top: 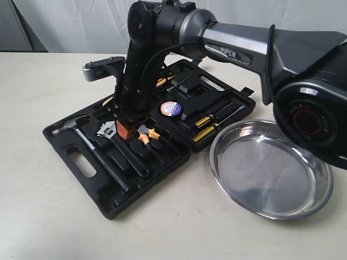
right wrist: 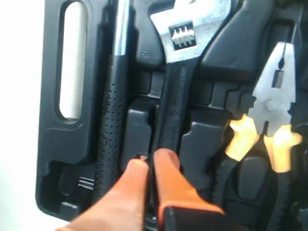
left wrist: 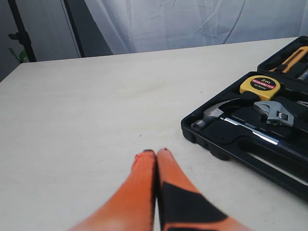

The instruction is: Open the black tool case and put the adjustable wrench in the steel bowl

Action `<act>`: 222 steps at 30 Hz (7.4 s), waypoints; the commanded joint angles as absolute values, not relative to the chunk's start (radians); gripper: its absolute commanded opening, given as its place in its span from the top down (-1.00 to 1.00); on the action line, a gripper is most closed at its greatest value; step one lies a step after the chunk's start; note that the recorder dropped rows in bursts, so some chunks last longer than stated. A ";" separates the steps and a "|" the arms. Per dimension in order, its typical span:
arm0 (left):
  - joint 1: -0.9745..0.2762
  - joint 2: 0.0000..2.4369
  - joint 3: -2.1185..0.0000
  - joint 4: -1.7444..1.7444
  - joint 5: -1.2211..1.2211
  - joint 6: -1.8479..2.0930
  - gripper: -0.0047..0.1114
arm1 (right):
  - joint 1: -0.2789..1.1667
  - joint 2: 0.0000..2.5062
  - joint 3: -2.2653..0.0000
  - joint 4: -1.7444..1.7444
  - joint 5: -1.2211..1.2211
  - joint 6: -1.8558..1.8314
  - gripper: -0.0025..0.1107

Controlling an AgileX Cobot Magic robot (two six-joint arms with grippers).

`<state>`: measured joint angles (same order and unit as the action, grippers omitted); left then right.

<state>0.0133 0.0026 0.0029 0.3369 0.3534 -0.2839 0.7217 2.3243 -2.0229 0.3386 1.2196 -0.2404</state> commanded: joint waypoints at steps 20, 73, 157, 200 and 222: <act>0.017 0.000 0.000 0.334 0.345 -0.285 0.92 | 0.827 2.388 -2.020 0.103 1.152 -0.243 0.05; 0.017 0.000 0.000 0.334 0.343 -0.285 0.92 | 0.827 2.533 -2.020 0.066 1.067 -0.069 0.00; 0.017 0.000 0.000 0.334 0.343 -0.285 0.92 | 0.369 1.633 -0.833 -0.100 0.518 0.132 0.80; 0.017 0.000 0.000 0.334 0.343 -0.285 0.92 | 0.369 0.482 -0.763 -0.076 0.671 0.160 0.97; 0.017 0.000 0.000 0.334 0.343 -0.285 0.92 | 0.162 0.282 -0.682 0.193 0.628 0.142 0.97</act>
<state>0.0133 0.0026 0.0029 0.3369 0.3534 -0.2839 0.2227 0.3142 -0.7203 0.2145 0.6712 0.1580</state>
